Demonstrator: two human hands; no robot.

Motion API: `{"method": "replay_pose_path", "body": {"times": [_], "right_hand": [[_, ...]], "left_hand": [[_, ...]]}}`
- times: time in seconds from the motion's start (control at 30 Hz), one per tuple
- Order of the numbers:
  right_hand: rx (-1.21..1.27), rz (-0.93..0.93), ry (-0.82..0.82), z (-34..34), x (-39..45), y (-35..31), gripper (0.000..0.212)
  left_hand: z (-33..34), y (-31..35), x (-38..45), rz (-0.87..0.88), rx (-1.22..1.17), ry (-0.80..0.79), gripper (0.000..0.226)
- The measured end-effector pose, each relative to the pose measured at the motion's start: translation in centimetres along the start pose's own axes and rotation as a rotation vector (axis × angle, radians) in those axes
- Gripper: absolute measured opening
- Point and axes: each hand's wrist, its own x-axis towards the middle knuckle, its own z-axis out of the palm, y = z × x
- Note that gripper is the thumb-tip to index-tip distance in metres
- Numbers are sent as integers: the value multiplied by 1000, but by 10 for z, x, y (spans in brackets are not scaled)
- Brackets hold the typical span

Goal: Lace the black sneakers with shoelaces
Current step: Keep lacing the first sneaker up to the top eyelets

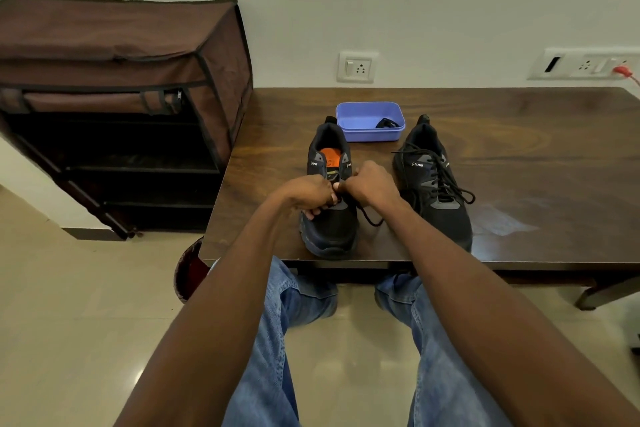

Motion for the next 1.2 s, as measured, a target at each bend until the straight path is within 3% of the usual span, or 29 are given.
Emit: {"method": "replay_pose_path", "body": {"times": [0.1, 0.2, 0.3, 0.37, 0.43, 0.5, 0.6, 0.7, 0.77, 0.9, 1.07, 1.1, 1.2], "right_hand": [[13, -13, 48, 3, 0, -9, 21], [56, -10, 77, 3, 4, -8, 27], [76, -3, 88, 2, 7, -4, 28], [38, -25, 46, -1, 7, -3, 35], [-55, -58, -34, -6, 6, -1, 41], [-79, -64, -24, -15, 7, 4, 46], [-303, -78, 95, -34, 10, 21, 44], [-700, -6, -139, -46, 1, 33, 69], [-845, 27, -226, -46, -5, 40, 73], [-956, -7, -209, -38, -5, 52, 75], [-1016, -114, -205, -24, 0, 58, 101], [-1032, -132, -194, -20, 0, 58, 95], [-896, -143, -245, -13, -2, 51, 44]], "left_hand": [[-7, -8, -14, 26, -20, -165, 19], [-5, -14, -29, 63, 55, -446, 19], [8, -14, -36, 1, 273, -666, 17], [19, -13, -33, -88, 432, -689, 17], [17, -15, -31, -149, 457, -631, 15], [6, -18, -30, -148, 311, -509, 12], [-10, -17, -26, -50, 15, -138, 16], [-10, -10, -14, 1, -138, 120, 26], [-6, -3, -8, -12, -128, 127, 32], [1, 5, -3, -33, -46, 143, 34], [5, 4, -2, -65, -25, 187, 28], [6, 4, -1, -67, -26, 194, 28], [7, 4, -1, -71, -30, 205, 29]]}}
